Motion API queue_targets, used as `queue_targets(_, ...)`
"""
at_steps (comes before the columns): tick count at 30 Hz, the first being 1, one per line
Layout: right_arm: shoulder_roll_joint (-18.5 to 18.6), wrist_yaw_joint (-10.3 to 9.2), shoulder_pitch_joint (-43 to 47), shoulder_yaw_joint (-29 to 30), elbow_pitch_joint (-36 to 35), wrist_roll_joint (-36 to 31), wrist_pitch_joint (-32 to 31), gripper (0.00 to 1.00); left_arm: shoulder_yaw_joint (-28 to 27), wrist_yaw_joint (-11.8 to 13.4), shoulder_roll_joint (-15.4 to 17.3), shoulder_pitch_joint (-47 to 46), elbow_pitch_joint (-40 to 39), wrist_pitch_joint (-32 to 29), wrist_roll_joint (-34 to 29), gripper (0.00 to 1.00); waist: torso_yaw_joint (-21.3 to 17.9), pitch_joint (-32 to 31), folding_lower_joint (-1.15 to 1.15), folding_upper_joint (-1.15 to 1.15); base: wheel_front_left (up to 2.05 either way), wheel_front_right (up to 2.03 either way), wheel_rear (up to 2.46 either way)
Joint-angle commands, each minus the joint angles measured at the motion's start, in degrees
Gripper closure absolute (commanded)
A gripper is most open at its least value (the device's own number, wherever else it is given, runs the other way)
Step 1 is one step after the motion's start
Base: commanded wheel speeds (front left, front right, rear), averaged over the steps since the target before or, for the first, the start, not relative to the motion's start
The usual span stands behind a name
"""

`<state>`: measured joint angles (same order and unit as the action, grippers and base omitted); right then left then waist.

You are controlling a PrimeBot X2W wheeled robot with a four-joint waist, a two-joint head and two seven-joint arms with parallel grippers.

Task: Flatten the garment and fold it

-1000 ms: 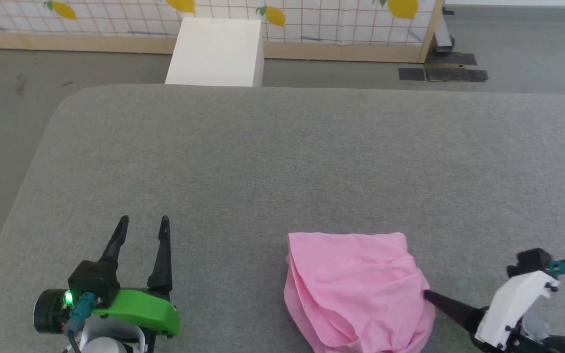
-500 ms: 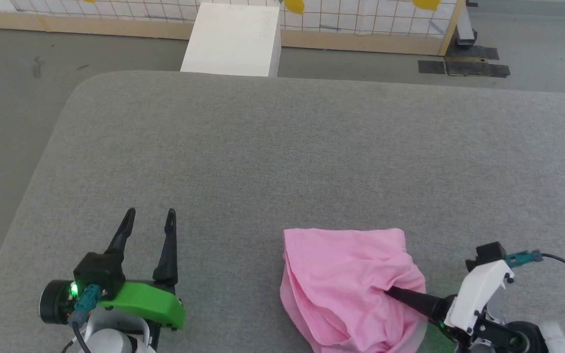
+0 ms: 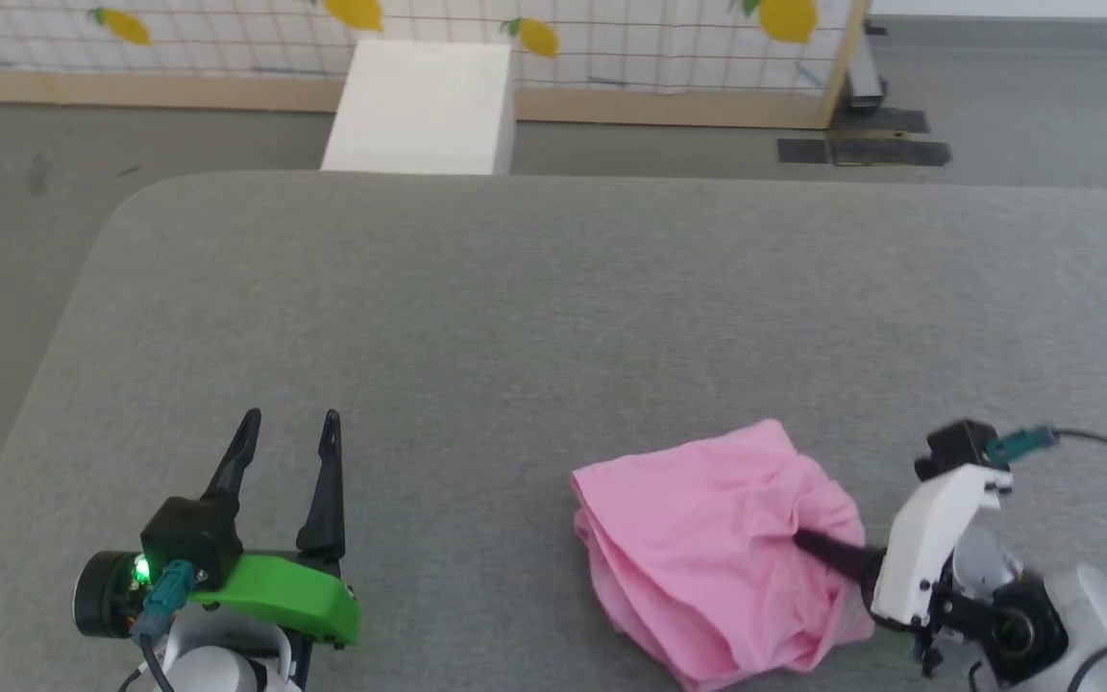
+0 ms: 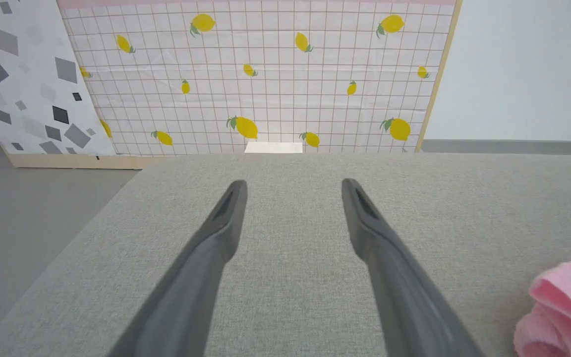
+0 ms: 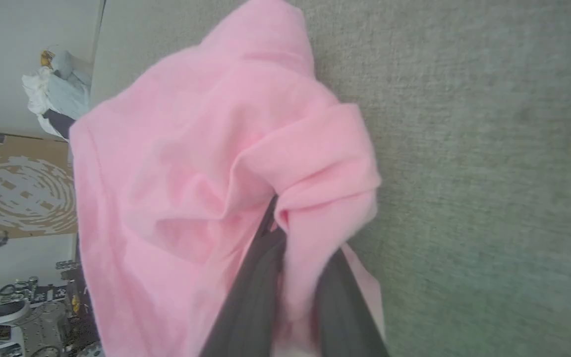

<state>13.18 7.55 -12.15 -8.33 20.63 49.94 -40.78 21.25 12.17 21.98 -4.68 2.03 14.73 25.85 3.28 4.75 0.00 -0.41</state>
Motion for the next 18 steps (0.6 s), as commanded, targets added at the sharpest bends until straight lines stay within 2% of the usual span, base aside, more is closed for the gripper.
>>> queue_targets(1, 1.0, -0.06, -2.1, -1.0, -0.3, -2.6, 0.8, 1.0, -0.2, 0.0, 0.0, 0.5, -0.6, 0.3, -0.3, 0.0, -3.1, -0.8, 0.0, 0.41, 0.0, 0.0, 0.0)
queue_targets(7, 4.9, -0.06, -7.4, -5.3, -1.4, -11.6, -1.0, 1.0, 0.0, 0.1, 0.3, 0.5, -2.4, 0.3, -0.8, 0.0, -11.3, 0.8, 0.0, 0.41, 0.0, 0.0, 0.0)
queue_targets(10, 6.0, -0.06, -10.1, -6.1, -1.5, -13.9, -1.9, 1.0, 0.1, 0.1, 0.6, -0.2, -3.8, 0.3, -1.4, 0.0, -16.1, 3.0, 0.0, 0.41, 0.0, 0.0, 0.0)
queue_targets(14, 7.6, -0.06, -13.7, -6.0, -0.6, -16.9, -0.9, 1.0, 0.5, -0.4, 1.8, -2.3, -6.4, -0.3, -2.6, 0.0, -21.8, 7.7, 0.0, 0.41, 0.0, 0.0, 0.0)
queue_targets(18, 9.3, -0.06, -16.7, -4.5, 2.0, -20.4, 1.4, 1.0, 1.0, -1.2, 3.3, -5.8, -9.4, -1.9, -4.2, 0.0, -25.6, 13.2, 0.0, 0.41, 0.0, 0.0, 0.0)
